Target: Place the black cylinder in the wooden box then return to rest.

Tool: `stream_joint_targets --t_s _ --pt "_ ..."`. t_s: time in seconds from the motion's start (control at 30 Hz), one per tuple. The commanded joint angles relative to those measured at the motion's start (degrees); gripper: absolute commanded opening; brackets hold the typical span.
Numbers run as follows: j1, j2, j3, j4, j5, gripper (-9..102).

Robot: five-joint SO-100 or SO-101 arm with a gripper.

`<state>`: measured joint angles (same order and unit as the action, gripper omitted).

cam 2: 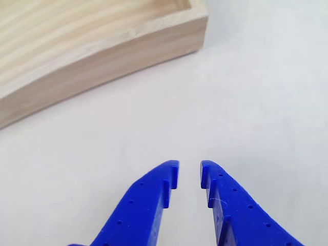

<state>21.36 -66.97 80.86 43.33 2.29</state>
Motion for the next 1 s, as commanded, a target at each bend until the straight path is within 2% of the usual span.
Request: stream_joint_targets --t_s 0.0,0.23,0.6,0.97 --pt "2.29 8.88 -12.57 -5.63 0.0 20" --pt "2.81 24.87 -28.65 -7.29 0.44 25" --pt "1.41 51.86 -54.93 -11.87 1.49 25" --pt "2.29 68.99 -67.06 -17.93 6.24 28"
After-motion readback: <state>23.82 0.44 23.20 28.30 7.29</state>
